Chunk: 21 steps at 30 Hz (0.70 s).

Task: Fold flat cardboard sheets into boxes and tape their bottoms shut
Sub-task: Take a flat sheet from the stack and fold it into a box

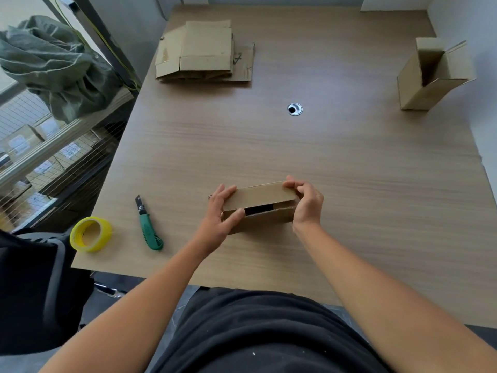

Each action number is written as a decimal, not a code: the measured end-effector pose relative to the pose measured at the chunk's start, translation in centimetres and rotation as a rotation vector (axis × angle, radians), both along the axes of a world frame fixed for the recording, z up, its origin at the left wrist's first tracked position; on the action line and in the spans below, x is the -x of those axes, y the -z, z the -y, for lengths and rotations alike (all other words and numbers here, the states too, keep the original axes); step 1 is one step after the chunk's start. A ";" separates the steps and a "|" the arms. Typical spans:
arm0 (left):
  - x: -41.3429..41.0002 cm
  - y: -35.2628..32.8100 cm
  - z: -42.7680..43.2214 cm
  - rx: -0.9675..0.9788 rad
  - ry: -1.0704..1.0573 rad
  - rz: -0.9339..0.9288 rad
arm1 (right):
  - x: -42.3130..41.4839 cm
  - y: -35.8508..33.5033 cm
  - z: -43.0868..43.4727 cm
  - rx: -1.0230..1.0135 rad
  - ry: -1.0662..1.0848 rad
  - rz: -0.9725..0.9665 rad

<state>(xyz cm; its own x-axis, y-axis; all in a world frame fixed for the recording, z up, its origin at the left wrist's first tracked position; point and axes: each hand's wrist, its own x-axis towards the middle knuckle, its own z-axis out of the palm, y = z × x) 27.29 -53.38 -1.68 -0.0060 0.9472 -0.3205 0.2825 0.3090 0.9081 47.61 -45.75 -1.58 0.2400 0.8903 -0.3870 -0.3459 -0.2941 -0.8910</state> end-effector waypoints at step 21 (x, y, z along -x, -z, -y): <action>4.0 1.3 -3.6 -0.057 0.013 -0.350 | 5.4 0.5 4.0 -0.258 -1.199 1.683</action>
